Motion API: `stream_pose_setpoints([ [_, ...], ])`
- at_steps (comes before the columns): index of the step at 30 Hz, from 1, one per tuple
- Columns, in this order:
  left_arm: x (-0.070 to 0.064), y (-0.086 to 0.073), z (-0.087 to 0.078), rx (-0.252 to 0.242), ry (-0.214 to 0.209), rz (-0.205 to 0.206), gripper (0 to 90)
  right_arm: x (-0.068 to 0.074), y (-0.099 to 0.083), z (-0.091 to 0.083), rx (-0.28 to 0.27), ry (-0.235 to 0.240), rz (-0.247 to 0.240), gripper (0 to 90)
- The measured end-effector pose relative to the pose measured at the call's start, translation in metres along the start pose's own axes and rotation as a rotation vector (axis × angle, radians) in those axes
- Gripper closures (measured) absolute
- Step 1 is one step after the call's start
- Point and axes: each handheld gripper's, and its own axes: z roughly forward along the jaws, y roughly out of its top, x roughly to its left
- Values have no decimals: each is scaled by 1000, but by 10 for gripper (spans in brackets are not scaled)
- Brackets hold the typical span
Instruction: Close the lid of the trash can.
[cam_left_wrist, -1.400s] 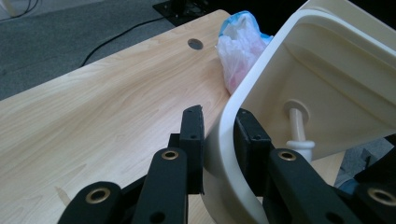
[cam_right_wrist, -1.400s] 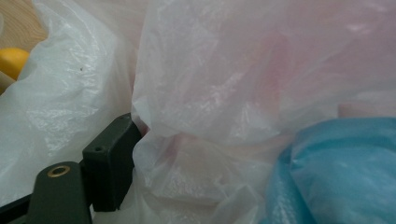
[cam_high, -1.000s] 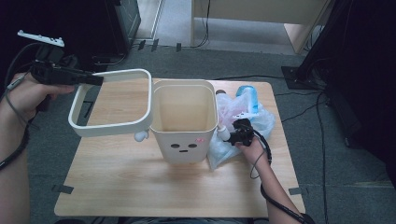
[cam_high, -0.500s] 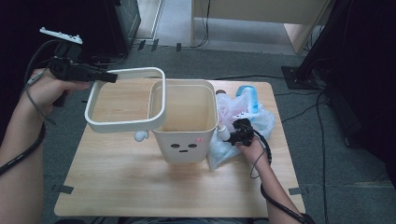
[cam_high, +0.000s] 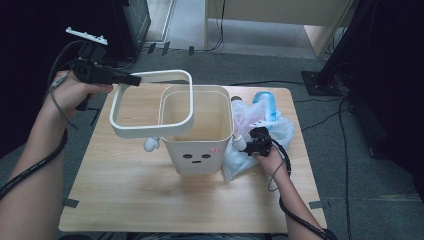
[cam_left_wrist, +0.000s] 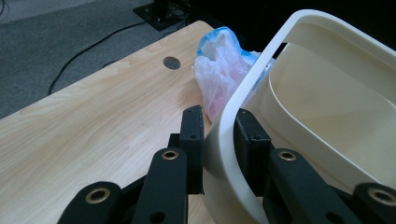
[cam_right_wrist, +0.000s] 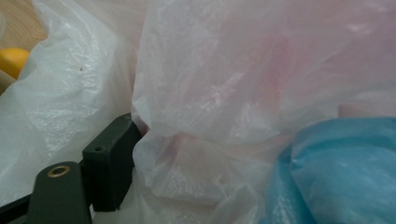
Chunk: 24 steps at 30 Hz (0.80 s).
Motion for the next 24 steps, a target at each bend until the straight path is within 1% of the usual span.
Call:
stream_pose_setpoints([
  [3,-5,4,6,5,-4,12,756,0,0,0,0,-1,1,211],
  [13,-14,12,23,22,-14,14,756,0,0,0,1,0,1,211],
  [17,-18,13,28,32,-16,25,756,0,0,0,2,0,3,211],
  [20,-19,15,30,28,-22,23,756,0,0,0,1,-1,4,211],
  [24,-21,17,33,24,-25,11,756,1,0,-1,2,-3,5,211],
])
